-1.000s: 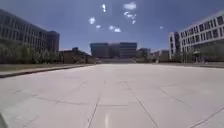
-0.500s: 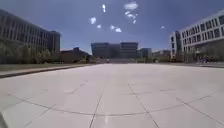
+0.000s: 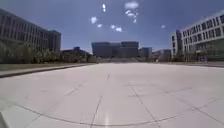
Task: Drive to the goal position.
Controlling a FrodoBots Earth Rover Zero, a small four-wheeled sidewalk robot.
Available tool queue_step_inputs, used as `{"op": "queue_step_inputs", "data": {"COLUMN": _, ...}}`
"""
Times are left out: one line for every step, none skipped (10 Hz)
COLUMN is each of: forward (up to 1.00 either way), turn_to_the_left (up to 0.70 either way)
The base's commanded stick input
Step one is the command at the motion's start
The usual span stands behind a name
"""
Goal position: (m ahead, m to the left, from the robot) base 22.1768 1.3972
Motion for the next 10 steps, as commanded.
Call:
{"op": "queue_step_inputs", "data": {"forward": 0.50, "turn_to_the_left": 0.00}}
{"op": "queue_step_inputs", "data": {"forward": 0.50, "turn_to_the_left": 0.00}}
{"op": "queue_step_inputs", "data": {"forward": 0.50, "turn_to_the_left": 0.00}}
{"op": "queue_step_inputs", "data": {"forward": 0.50, "turn_to_the_left": 0.00}}
{"op": "queue_step_inputs", "data": {"forward": 0.50, "turn_to_the_left": 0.00}}
{"op": "queue_step_inputs", "data": {"forward": 0.50, "turn_to_the_left": -0.15}}
{"op": "queue_step_inputs", "data": {"forward": 0.50, "turn_to_the_left": -0.40}}
{"op": "queue_step_inputs", "data": {"forward": 0.50, "turn_to_the_left": -0.50}}
{"op": "queue_step_inputs", "data": {"forward": 0.50, "turn_to_the_left": -0.50}}
{"op": "queue_step_inputs", "data": {"forward": 0.50, "turn_to_the_left": -0.24}}
